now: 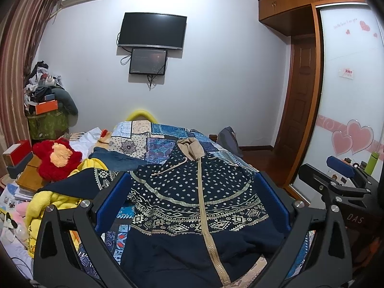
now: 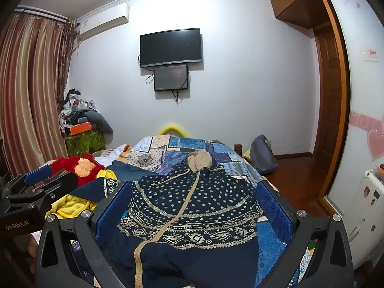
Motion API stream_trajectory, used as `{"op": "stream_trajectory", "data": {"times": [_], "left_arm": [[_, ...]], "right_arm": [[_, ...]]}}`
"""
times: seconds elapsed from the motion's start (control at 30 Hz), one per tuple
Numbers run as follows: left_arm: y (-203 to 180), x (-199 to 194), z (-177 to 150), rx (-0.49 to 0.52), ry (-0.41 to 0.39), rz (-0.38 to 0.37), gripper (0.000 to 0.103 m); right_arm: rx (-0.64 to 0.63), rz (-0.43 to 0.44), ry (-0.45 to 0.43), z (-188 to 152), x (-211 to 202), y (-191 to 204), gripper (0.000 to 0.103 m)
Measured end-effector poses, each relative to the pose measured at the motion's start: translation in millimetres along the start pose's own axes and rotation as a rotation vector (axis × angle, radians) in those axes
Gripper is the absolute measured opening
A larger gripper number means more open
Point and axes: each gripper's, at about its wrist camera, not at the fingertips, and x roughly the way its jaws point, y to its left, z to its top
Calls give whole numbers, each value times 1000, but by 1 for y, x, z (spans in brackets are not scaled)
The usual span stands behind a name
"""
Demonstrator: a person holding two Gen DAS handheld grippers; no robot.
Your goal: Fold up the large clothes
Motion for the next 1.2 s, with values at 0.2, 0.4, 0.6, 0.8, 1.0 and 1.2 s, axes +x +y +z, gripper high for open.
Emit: {"op": "stream_trajectory", "data": {"times": [0.2,0.4,0.6,0.8,1.0,1.2], "left_arm": [[1,-1,1,-5,-10,10,103],[3,-2,1,-8,-14,12,103],[1,-1,1,-9,-9,10,103],[1,1,-1,-11,-3,4,103],[-1,4,-1,-12,1,5,103],[-1,6,-3,-12,3,7,103]], "right_arm": [[-2,-1,-1,-1,0,1,103],[-1,-1,0,-1,0,1,103],[-1,-1,0,-1,0,1,103],[-1,-1,1,-1,1,1,103],[0,-2,4,0,2,2,103],[-1,-1,4,0,2,2,103]]}}
